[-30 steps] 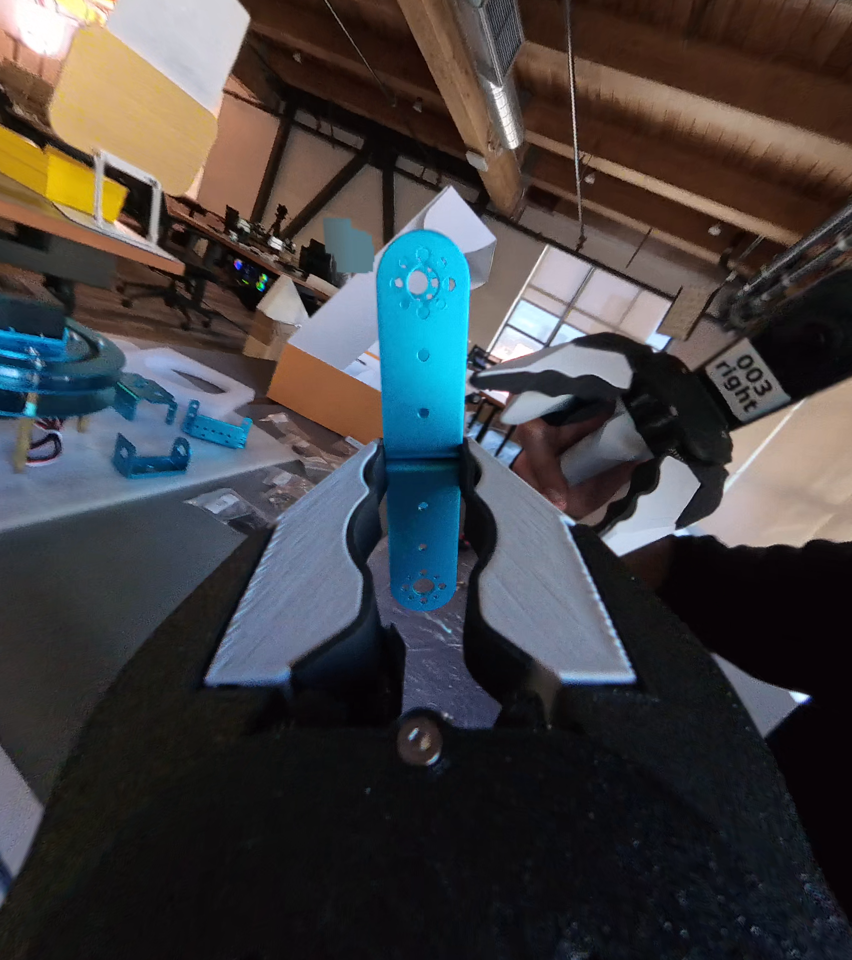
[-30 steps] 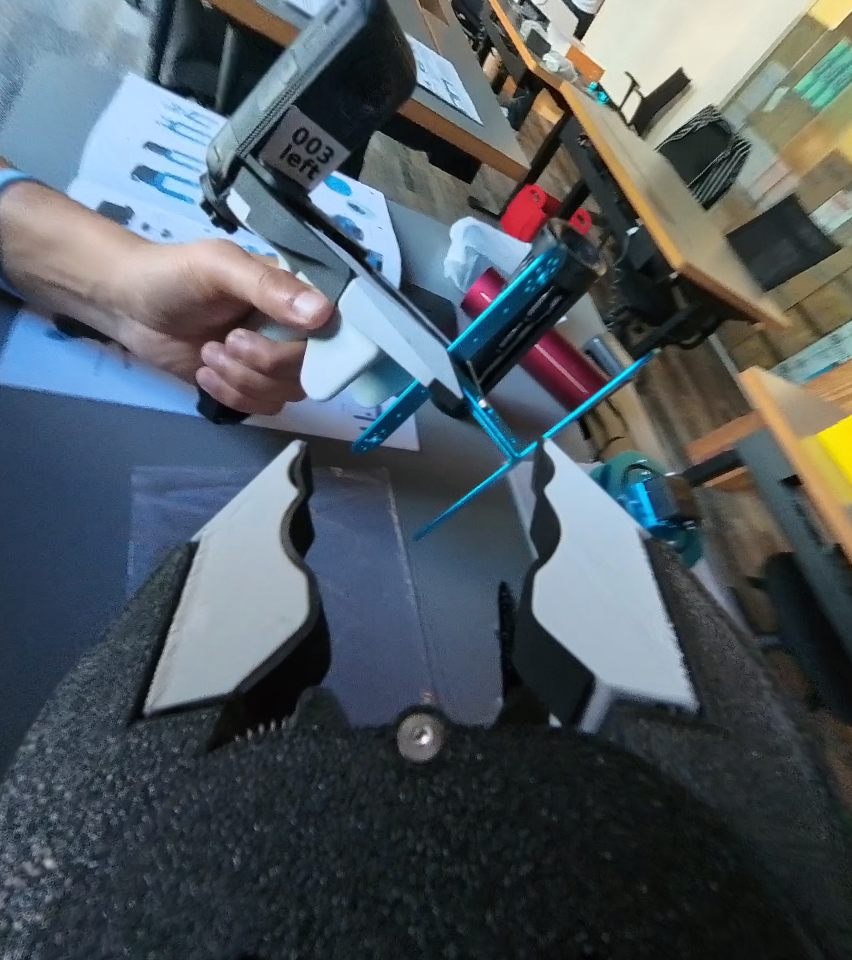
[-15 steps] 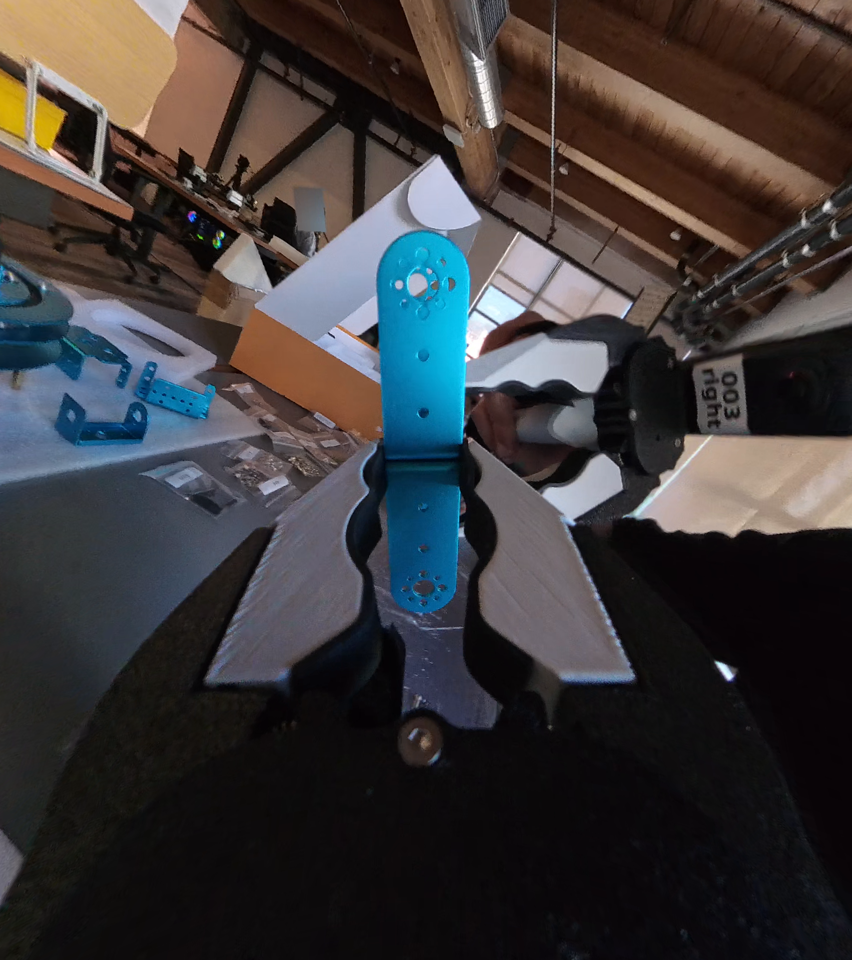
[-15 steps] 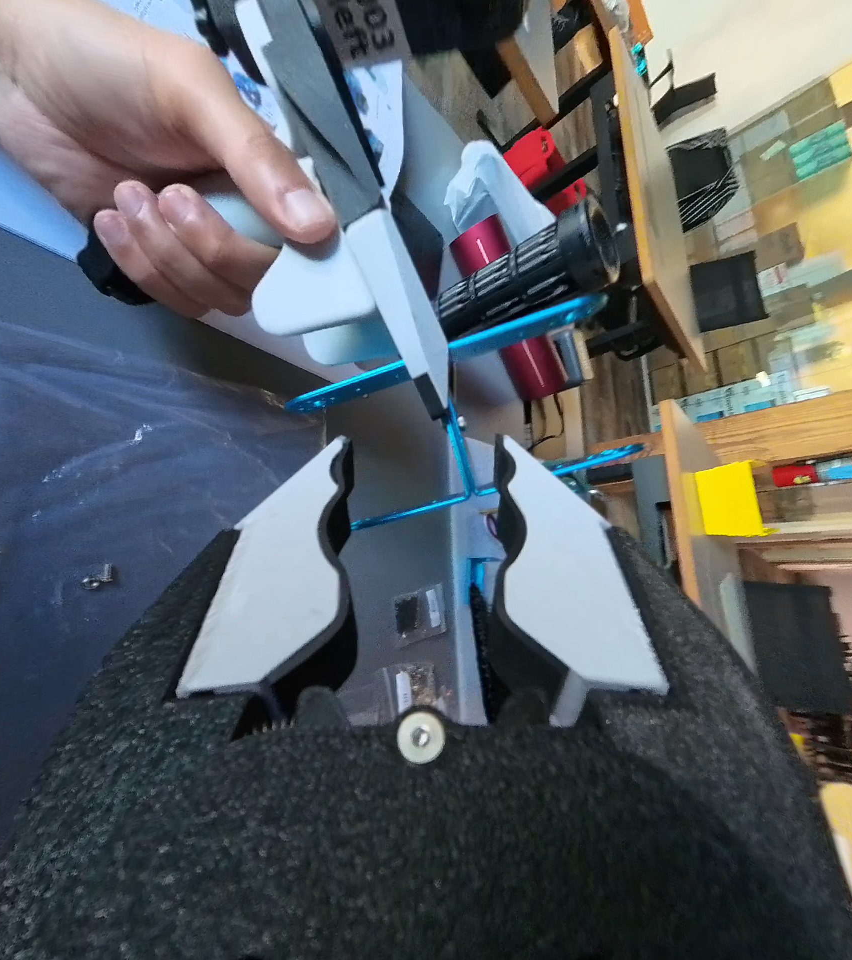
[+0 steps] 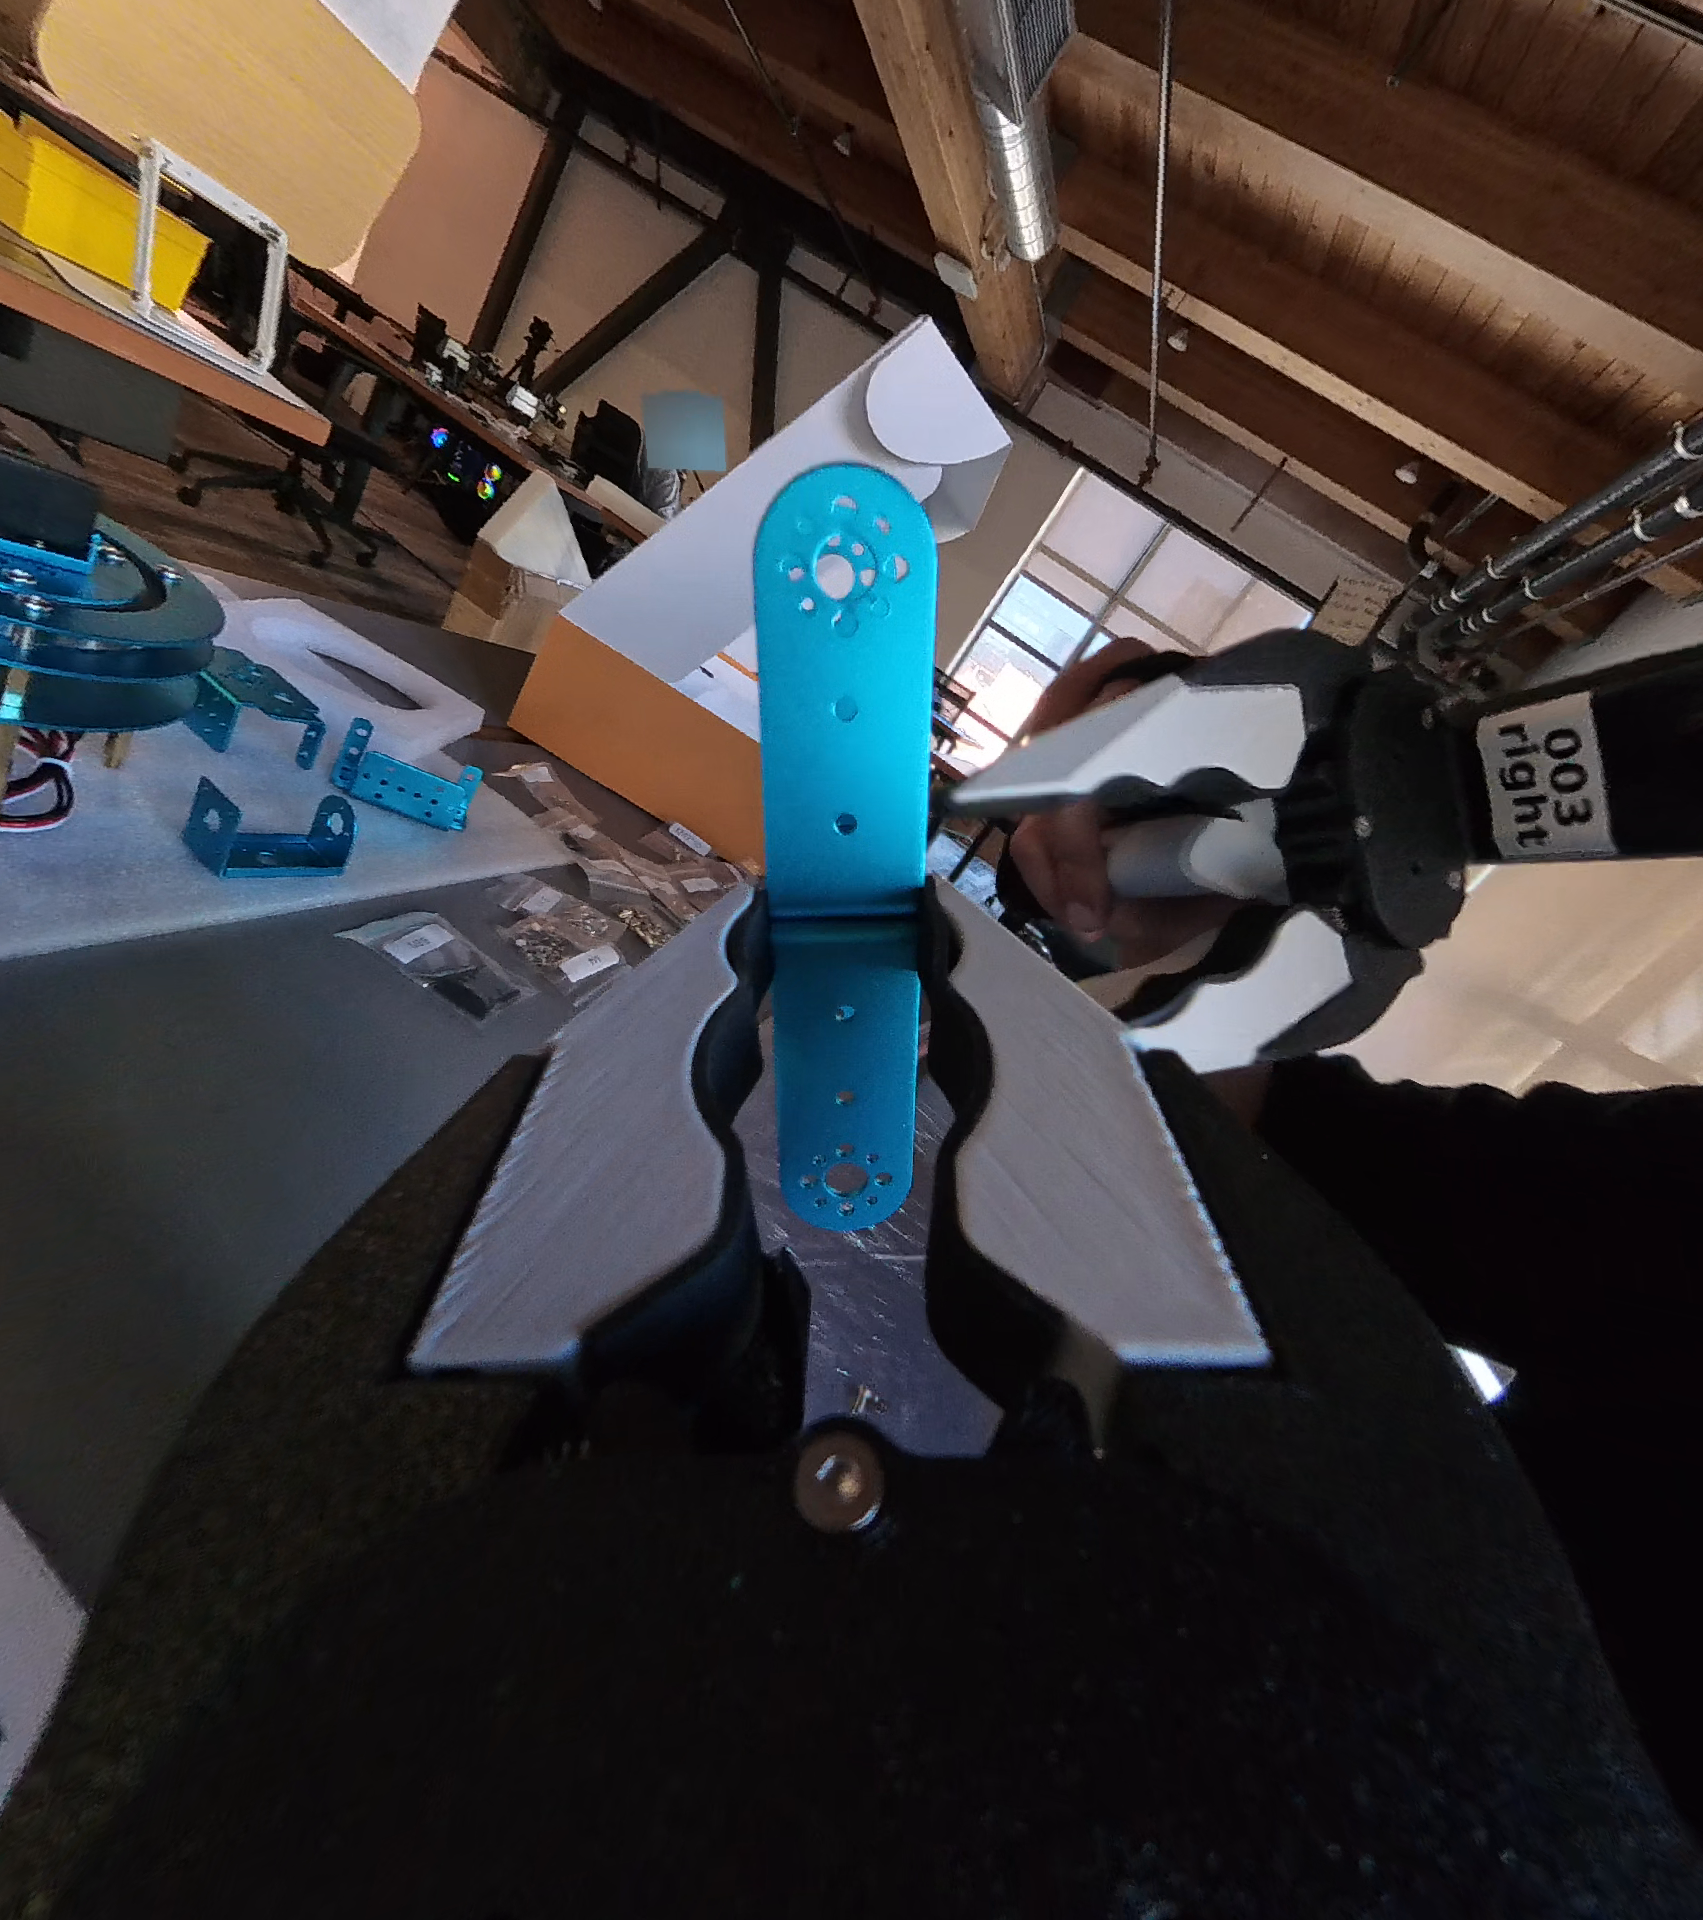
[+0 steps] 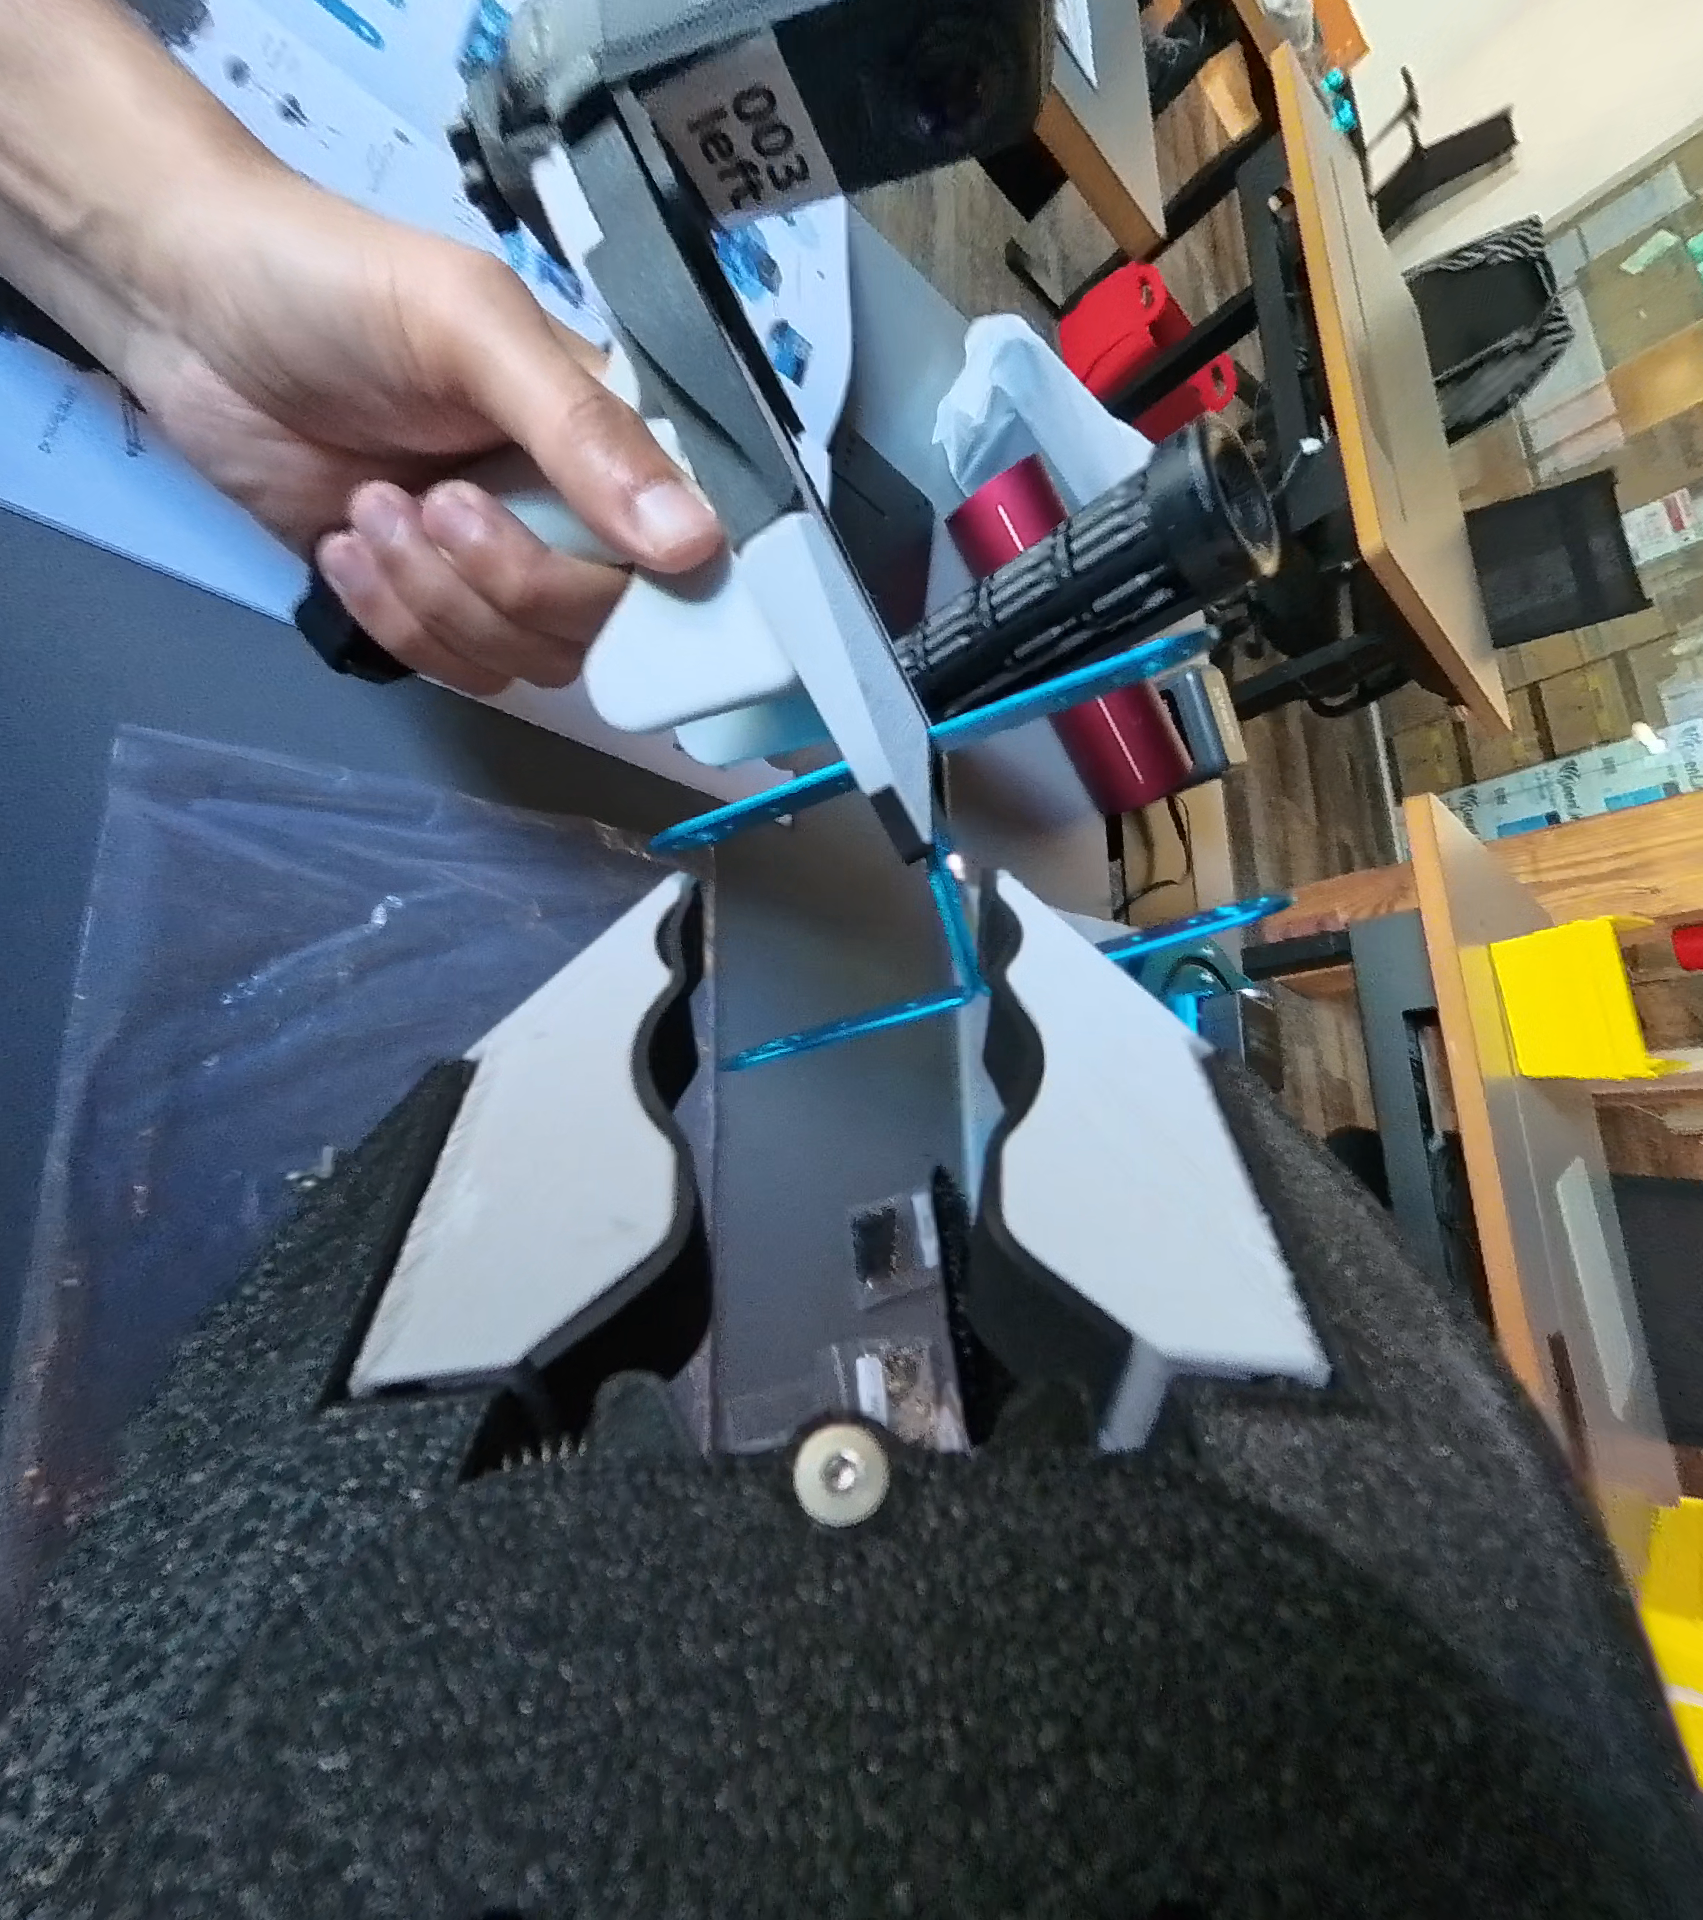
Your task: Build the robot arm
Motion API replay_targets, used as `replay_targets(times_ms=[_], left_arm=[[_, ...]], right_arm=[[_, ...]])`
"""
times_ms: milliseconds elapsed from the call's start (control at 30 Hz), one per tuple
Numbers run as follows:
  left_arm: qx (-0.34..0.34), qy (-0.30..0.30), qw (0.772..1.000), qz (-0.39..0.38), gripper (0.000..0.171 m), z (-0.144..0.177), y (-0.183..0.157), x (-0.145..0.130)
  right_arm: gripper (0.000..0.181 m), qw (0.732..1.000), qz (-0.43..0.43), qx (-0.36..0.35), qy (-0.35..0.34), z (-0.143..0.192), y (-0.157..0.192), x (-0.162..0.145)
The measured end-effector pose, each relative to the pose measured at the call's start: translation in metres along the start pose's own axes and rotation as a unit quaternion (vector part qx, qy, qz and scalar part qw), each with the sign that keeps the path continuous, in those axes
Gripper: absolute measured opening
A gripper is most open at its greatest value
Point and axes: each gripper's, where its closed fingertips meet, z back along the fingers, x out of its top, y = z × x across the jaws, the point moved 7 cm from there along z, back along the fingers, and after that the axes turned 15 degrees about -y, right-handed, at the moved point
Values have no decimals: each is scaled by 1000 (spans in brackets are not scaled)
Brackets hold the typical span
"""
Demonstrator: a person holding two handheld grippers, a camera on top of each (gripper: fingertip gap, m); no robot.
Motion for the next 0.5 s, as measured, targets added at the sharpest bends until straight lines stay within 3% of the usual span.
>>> replay_targets(times_ms=[200,500], left_arm=[[-7,4,1000,-11,26,-1,-4,-1],[-13,3,1000,-15,26,-2,-8,-2]], right_arm=[[48,1000,0,2,-6,-3,1,-3],[57,1000,-2,10,12,-8,4,-10]])
